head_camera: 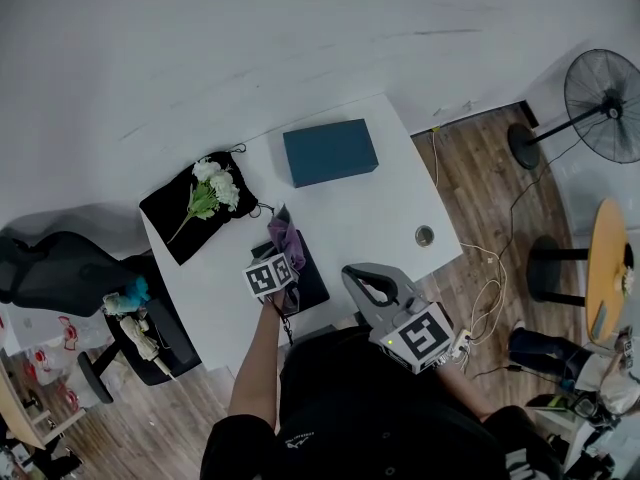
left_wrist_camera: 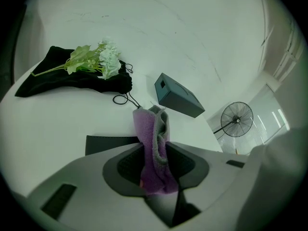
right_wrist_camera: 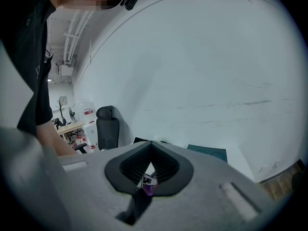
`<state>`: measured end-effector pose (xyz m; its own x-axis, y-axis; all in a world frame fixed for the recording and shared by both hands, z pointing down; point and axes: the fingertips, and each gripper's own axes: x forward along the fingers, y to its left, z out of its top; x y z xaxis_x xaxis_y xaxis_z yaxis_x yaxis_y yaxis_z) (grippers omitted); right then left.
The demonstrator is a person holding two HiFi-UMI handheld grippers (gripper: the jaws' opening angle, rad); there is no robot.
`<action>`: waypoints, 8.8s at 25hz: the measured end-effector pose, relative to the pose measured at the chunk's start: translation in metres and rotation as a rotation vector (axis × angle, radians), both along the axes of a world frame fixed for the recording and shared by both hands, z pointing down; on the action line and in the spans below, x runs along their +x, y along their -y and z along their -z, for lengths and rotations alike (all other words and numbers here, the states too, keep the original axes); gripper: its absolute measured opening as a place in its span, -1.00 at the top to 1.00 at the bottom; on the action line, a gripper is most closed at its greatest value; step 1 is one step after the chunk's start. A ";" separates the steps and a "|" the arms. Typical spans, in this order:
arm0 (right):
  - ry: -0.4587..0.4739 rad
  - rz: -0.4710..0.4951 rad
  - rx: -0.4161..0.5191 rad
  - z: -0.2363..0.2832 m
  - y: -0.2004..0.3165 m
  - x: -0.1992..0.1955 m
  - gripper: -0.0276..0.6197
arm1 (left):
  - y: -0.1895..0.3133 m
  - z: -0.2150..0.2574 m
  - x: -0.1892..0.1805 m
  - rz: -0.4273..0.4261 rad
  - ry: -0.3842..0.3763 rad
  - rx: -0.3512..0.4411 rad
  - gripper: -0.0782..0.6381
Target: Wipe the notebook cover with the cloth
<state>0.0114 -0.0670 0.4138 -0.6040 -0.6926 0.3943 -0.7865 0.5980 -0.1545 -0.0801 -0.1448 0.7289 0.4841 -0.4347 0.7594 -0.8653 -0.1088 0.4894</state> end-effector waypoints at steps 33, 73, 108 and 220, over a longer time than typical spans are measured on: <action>-0.027 0.018 -0.002 -0.003 -0.004 -0.010 0.90 | -0.009 0.003 -0.064 0.114 0.021 0.021 0.42; 0.027 0.137 0.054 -0.002 -0.026 -0.027 0.90 | -0.037 0.045 -0.062 0.143 -0.010 0.080 0.42; 0.043 0.176 -0.029 -0.016 -0.035 0.034 0.90 | -0.070 0.015 0.044 0.065 -0.030 -0.008 0.42; 0.052 0.302 -0.024 -0.026 -0.059 -0.008 0.90 | -0.123 0.064 0.012 0.133 -0.070 0.065 0.42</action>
